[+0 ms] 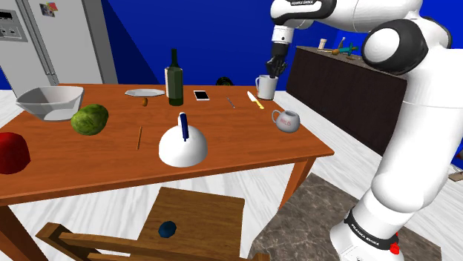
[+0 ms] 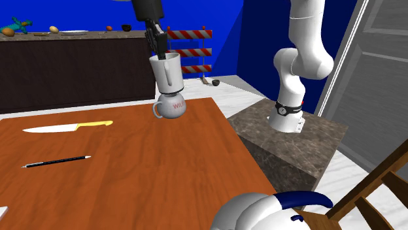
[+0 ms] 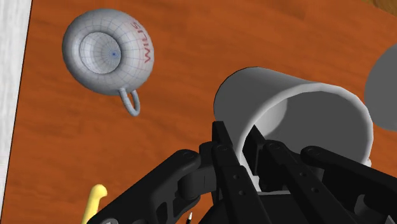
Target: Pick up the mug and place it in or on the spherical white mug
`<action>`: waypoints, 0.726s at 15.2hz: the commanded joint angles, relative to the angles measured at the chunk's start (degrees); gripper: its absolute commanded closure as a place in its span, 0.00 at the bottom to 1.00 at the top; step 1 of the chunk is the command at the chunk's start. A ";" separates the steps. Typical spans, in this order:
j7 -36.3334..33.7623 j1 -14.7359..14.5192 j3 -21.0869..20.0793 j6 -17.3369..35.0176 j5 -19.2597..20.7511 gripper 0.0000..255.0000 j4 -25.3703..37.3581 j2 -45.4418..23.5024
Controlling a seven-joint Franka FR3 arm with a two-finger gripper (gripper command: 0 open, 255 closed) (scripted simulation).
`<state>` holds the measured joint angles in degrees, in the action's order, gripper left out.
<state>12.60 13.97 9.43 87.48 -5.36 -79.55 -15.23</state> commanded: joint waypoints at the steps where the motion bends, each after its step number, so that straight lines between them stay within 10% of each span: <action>1: 2.57 1.66 0.95 -0.75 0.00 1.00 0.90 -0.31; 11: 15.13 10.05 5.55 -3.69 -0.04 1.00 5.04 -2.20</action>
<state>26.27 23.01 14.51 84.19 -5.27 -75.65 -16.63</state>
